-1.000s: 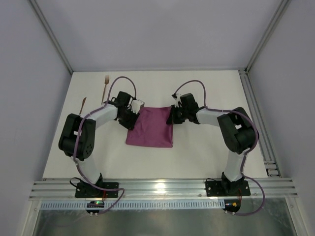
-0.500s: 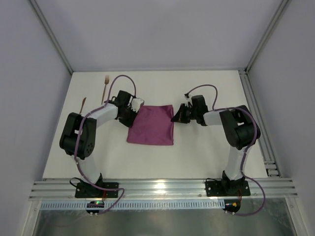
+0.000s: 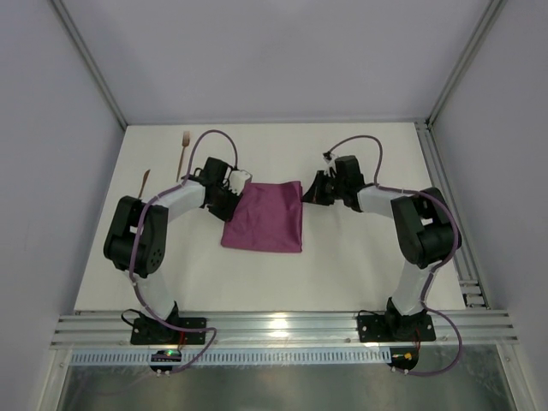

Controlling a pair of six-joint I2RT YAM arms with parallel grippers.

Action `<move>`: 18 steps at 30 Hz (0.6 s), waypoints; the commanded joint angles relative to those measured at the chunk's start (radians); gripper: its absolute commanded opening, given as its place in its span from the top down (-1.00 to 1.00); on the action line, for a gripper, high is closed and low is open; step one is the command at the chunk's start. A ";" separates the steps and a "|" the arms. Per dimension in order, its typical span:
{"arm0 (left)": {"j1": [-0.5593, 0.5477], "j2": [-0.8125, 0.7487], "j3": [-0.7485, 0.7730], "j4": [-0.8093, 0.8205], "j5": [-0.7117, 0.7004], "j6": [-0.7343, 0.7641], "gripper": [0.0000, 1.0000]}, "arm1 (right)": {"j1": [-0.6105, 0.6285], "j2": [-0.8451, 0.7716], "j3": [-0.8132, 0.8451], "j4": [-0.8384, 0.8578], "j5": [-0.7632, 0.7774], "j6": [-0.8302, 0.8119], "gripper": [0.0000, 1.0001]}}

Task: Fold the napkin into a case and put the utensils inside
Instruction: Smooth out the square-folded napkin at the center of the board.

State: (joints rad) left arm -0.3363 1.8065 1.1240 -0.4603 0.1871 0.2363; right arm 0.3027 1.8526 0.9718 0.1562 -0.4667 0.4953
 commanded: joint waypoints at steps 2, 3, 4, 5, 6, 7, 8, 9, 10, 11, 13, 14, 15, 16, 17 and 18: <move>0.002 0.005 -0.027 0.008 0.006 0.014 0.50 | 0.070 -0.041 0.099 -0.014 0.020 -0.051 0.93; 0.002 0.007 -0.027 0.008 0.008 0.014 0.49 | 0.075 -0.026 0.122 -0.009 0.016 -0.044 0.92; 0.002 0.008 -0.026 0.006 0.008 0.012 0.50 | 0.076 -0.010 0.134 -0.006 0.014 -0.037 0.92; 0.002 0.008 -0.023 0.006 0.008 0.012 0.49 | 0.076 0.005 0.142 0.000 0.014 -0.031 0.92; 0.000 0.008 -0.024 0.008 0.008 0.011 0.48 | 0.075 0.035 0.160 0.014 0.022 -0.021 0.93; 0.002 0.010 -0.023 0.008 0.006 0.009 0.48 | 0.073 0.054 0.171 0.017 0.026 -0.018 0.92; 0.002 0.011 -0.021 0.006 0.003 0.011 0.47 | 0.073 0.074 0.185 0.010 0.031 -0.017 0.93; 0.002 0.014 -0.020 0.006 0.003 0.011 0.47 | 0.069 0.118 0.224 -0.001 0.031 -0.006 0.93; 0.002 0.016 -0.018 0.006 0.000 0.009 0.47 | 0.059 0.140 0.241 -0.007 0.033 0.002 0.93; 0.002 0.017 -0.018 0.005 0.000 0.011 0.47 | 0.053 0.158 0.254 -0.010 0.033 0.012 0.93; 0.002 0.022 -0.016 0.003 -0.001 0.011 0.47 | 0.038 0.195 0.271 0.002 0.043 0.044 0.92; 0.002 0.022 -0.015 0.003 0.002 0.009 0.47 | 0.023 0.201 0.271 0.014 0.056 0.052 0.93; 0.002 0.022 -0.015 0.003 0.000 0.008 0.49 | 0.015 0.204 0.265 0.016 0.072 0.055 0.92; 0.002 0.022 -0.013 0.003 0.003 0.005 0.49 | 0.010 0.207 0.259 0.017 0.103 0.063 0.92; 0.002 0.021 -0.012 0.002 0.002 0.005 0.49 | 0.000 0.207 0.251 0.038 0.111 0.069 0.92; 0.002 0.024 -0.009 0.002 0.000 0.005 0.49 | -0.005 0.209 0.234 0.051 0.114 0.078 0.92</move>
State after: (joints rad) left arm -0.3363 1.8053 1.1236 -0.4606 0.1928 0.2394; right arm 0.3180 2.0789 1.2114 0.1551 -0.4259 0.5423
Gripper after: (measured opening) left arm 0.256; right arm 0.038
